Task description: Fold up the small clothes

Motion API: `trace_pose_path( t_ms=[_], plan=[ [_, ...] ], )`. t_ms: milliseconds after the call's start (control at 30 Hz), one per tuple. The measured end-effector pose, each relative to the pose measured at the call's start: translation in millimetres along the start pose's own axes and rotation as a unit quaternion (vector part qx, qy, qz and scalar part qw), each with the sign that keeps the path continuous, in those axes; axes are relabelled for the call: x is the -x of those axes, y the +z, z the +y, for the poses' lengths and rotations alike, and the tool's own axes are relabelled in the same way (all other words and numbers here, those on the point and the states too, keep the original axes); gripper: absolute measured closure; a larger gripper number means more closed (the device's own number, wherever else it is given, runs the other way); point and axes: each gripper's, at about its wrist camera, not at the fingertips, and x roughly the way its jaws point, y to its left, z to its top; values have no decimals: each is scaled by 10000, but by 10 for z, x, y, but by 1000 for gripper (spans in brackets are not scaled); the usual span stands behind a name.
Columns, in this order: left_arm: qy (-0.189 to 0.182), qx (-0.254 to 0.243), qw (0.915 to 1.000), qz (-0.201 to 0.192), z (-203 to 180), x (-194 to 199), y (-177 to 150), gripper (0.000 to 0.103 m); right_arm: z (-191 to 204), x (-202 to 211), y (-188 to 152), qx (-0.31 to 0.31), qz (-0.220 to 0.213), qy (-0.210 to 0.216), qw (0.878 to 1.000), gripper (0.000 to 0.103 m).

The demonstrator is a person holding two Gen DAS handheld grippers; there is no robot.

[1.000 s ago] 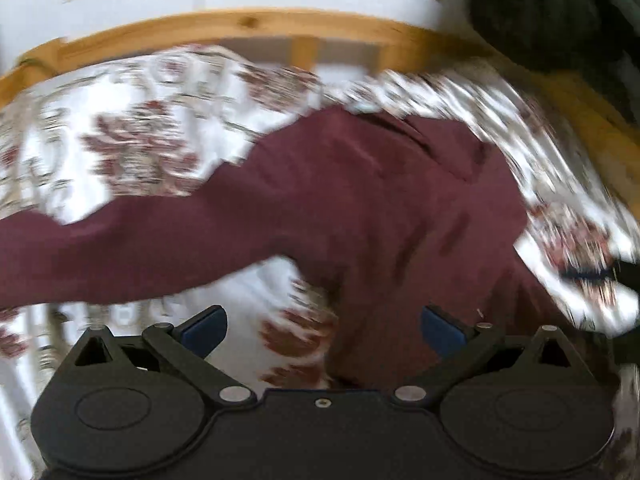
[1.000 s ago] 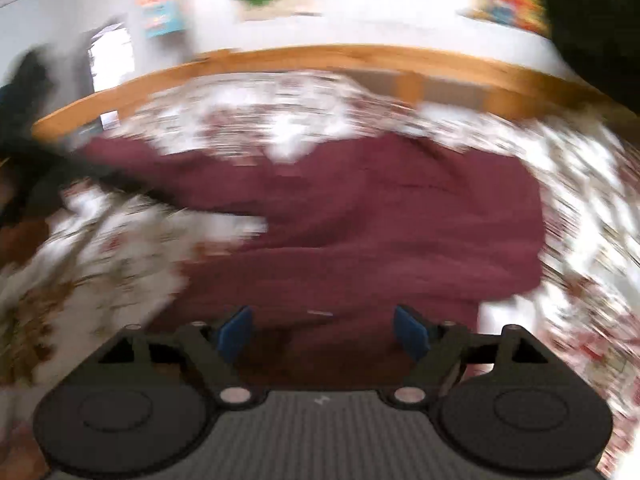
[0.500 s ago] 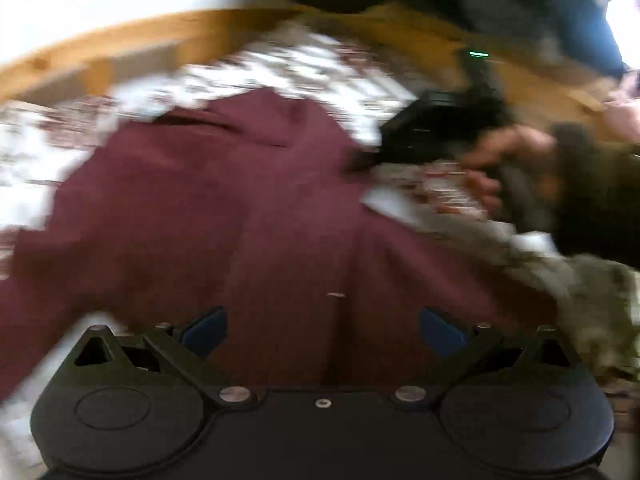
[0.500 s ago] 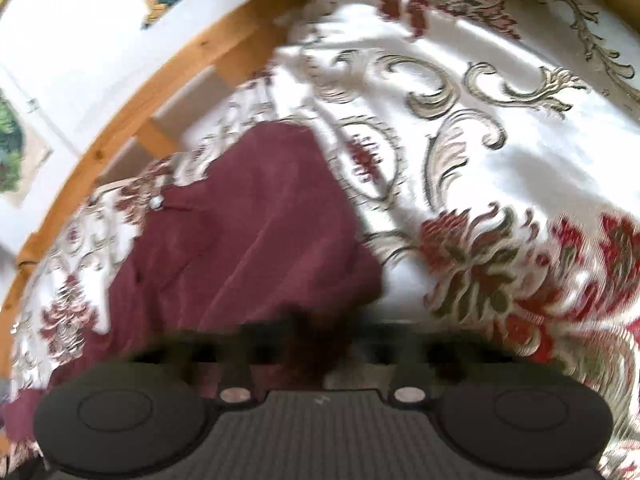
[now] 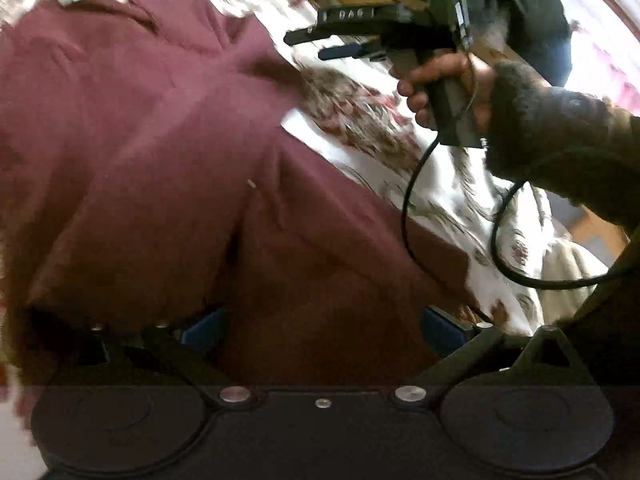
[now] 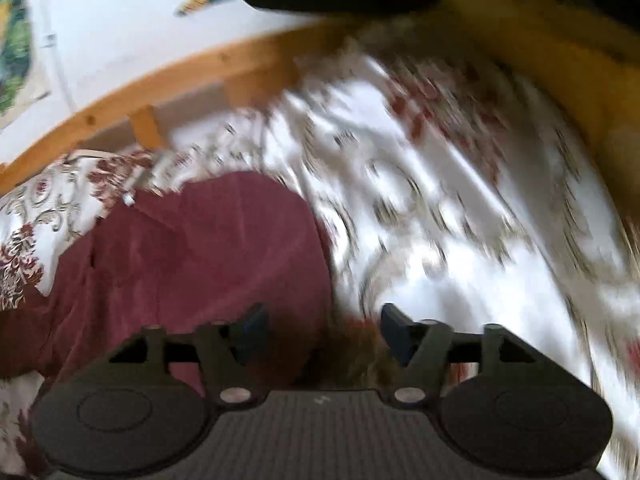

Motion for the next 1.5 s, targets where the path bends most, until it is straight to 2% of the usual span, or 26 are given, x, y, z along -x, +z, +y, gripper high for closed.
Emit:
trace_pose_path(
  t_ms=[100, 133, 167, 200, 233, 300, 367, 433, 500, 533, 600, 633, 667, 733, 833, 900, 933, 967, 1067, 1133, 1200, 1233, 1267, 1333, 1433, 1500],
  plan=[
    [-14, 451, 9982, -400, 30, 181, 13, 1, 12, -266, 153, 270, -60, 295, 9992, 29],
    [55, 437, 9975, -562, 13, 239, 15, 1, 4, -364, 191, 346, 4, 437, 9984, 42],
    [207, 337, 9968, -692, -17, 292, 18, 1, 1, -440, 220, 396, 114, 546, 9977, 77],
    [397, 199, 9956, -828, -53, 345, 17, 1, -14, -511, 248, 397, 240, 581, 9972, 94],
    [572, 66, 9933, -999, -93, 392, 18, 1, -32, -533, 268, 379, 255, 534, 9975, 96],
    [792, -3, 9896, -1199, -125, 424, 54, 1, -46, -504, 325, 510, 111, 502, 9974, 96],
    [758, 111, 9906, -1134, -80, 402, 80, 1, -35, -449, 384, 731, -73, 368, 9966, 96],
    [517, 309, 9956, -717, -3, 203, 88, 1, -86, -469, 436, 721, -77, 342, 9968, 96],
    [354, 583, 9972, -307, 114, 24, 49, 1, -160, -565, 453, 599, 3, 283, 9978, 96],
    [334, 597, 9971, -327, 123, 10, 19, 1, -179, -604, 441, 551, 28, 284, 9981, 95],
    [378, 569, 9971, -345, 70, 24, 40, 1, -217, -574, 390, 380, 70, 350, 9986, 86],
    [386, 567, 9971, -330, 54, 76, 28, 1, -235, -498, 355, 218, 46, 458, 9987, 71],
    [376, 549, 9973, -316, 33, 93, 34, 1, -254, -411, 311, 128, -1, 575, 9983, 51],
    [429, 469, 9977, -224, -9, 62, 58, 1, -271, -230, 189, 127, -89, 652, 9978, 44],
    [523, 339, 9980, -132, -35, 35, 6, 1, -272, -142, -23, 140, 208, 761, 9968, 45],
    [613, 179, 9979, -94, -67, 44, -11, 1, -254, -173, -172, 271, 418, 664, 9966, 60],
    [669, 70, 9977, -60, -97, 38, -11, 1, -239, -198, -226, 343, 567, 575, 9961, 84],
    [708, -14, 9975, -27, -118, 33, -22, 1, -236, -198, -259, 355, 662, 537, 9957, 90],
    [717, -209, 9972, 104, -184, -16, -26, 1, -195, -59, -301, 555, 452, 266, 9971, 92],
    [783, -259, 9965, 103, -191, -46, -51, 1, -209, -20, -331, 484, 374, 270, 9978, 91],
    [884, -255, 9957, 93, -226, -43, -36, 1, -199, 70, -370, 278, 348, 248, 9987, 85],
    [921, -174, 9956, 76, -243, -16, -19, 1, -185, 143, -396, 165, 327, 240, 9990, 74],
    [945, -83, 9955, 51, -258, 10, -6, 1, -151, 240, -439, 97, 316, 290, 9990, 51],
    [1033, 63, 9945, -150, -309, 162, -17, 1, -85, 470, -571, 6, 180, 455, 9988, 38],
    [1339, 131, 9890, -616, -444, 445, -110, 1, 59, 787, -843, -126, 252, 843, 9960, 38],
    [1733, 153, 9807, -887, -549, 629, -189, 1, 145, 921, -1037, -260, 339, 1078, 9933, 38]
  ],
)
